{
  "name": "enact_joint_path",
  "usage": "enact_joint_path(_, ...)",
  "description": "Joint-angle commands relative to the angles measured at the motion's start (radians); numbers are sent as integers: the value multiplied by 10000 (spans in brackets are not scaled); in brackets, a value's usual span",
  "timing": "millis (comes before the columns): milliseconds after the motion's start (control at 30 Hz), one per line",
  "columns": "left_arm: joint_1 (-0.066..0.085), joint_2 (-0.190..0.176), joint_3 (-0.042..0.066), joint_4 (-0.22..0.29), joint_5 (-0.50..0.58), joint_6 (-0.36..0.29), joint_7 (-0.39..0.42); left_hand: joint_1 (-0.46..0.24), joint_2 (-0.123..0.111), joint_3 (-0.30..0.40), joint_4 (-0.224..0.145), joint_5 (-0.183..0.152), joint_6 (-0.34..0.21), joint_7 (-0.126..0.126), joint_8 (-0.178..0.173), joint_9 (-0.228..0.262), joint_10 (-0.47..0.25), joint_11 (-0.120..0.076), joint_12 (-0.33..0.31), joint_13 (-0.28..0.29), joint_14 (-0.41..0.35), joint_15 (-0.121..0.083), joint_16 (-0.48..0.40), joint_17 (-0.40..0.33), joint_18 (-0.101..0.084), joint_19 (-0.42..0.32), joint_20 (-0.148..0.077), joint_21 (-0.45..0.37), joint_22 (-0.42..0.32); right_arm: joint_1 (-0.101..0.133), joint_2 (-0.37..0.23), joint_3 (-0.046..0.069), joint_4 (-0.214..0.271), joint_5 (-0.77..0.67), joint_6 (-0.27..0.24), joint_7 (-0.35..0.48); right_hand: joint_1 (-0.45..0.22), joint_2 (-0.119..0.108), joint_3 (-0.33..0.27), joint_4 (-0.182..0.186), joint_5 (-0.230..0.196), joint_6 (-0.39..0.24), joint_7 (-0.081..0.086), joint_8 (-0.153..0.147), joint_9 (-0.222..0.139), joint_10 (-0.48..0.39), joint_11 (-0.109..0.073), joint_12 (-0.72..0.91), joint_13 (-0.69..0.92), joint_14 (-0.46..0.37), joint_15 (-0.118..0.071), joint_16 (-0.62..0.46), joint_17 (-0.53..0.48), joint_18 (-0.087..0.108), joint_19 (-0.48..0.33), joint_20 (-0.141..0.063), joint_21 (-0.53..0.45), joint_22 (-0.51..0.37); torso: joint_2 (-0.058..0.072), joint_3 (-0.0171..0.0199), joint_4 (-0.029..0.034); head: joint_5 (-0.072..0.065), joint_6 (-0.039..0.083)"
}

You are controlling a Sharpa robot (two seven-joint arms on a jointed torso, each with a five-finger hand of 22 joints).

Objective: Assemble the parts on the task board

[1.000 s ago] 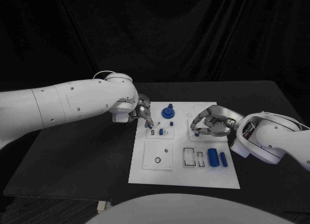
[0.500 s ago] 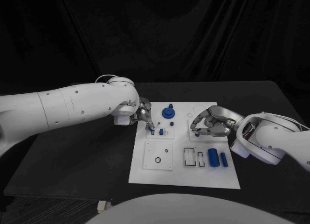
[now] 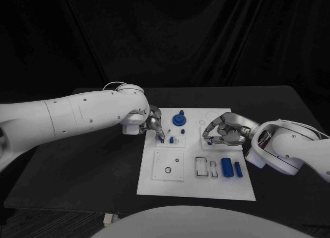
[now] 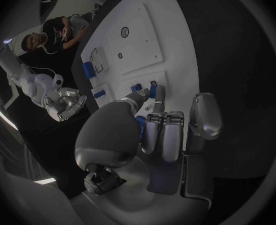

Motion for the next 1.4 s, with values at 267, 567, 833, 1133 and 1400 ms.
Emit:
enact_joint_path(267, -55, 55, 8, -58, 32, -132, 70, -31, 97, 885, -832, -12, 0, -56, 54, 20, 700, 68, -104, 2114, 907, -8, -43, 2443, 46, -62, -4, -60, 1547, -25, -3, 4, 18, -15, 13, -107, 116, -9, 19, -76, 76, -62, 39, 32, -14, 1079, 74, 35, 2634, 1074, 68, 30, 2634, 116, -79, 23, -38, 1648, -4, -2, -2, 11, -2)
enact_joint_path(567, -80, 100, 8, -105, 32, -110, 70, -132, 110, 902, -797, -159, -2, -58, 75, 39, 625, 67, -214, 1994, 862, -2, -89, 2368, 48, -77, 2, -89, 1545, -26, -9, 4, 20, -15, 15, -110, 116, -9, 19, -76, 76, -62, 39, 32, -14, 1079, 74, 35, 2634, 1074, 68, 30, 2634, 116, -79, 23, -38, 1648, -3, 1, -1, 10, -2)
enact_joint_path(833, -90, 128, 8, -138, 32, -53, 63, -225, 118, 900, -758, -457, -23, -80, 86, 53, 555, 54, -325, 1874, 819, -8, -134, 2297, 55, -97, 2, -136, 1538, -27, -5, 4, 20, -15, 24, -110, 124, -8, 21, -85, 91, -60, 43, 37, -17, 1079, 79, 35, 2634, 1074, 71, 30, 2634, 118, -84, 24, -47, 1646, -2, -2, -1, 23, -2)
enact_joint_path(1133, -102, 150, 8, -176, 32, 25, 57, -317, 120, 858, -698, -836, -41, -106, 88, 57, 519, 39, -391, 1805, 791, -19, -165, 2251, 66, -127, -4, -211, 1523, -28, -2, 4, 14, -15, 37, -112, 124, -8, 21, -85, 91, -60, 43, 37, -17, 1079, 79, 35, 2634, 1074, 71, 30, 2634, 118, -84, 24, -47, 1646, 2, 0, -1, 33, -2)
enact_joint_path(1400, -109, 165, 8, -214, 32, 215, 46, -534, 100, 697, -510, -1347, -39, -143, 55, 20, 502, 14, -429, 1763, 777, -33, -184, 2224, 73, -138, -15, -274, 1512, -29, 7, 4, 0, -15, 64, -115, 135, -6, 24, -95, 105, -56, 47, 45, -20, 1079, 85, 35, 2634, 1074, 75, 30, 2634, 119, -87, 27, -53, 1645, -7, 1, -2, 43, -2)
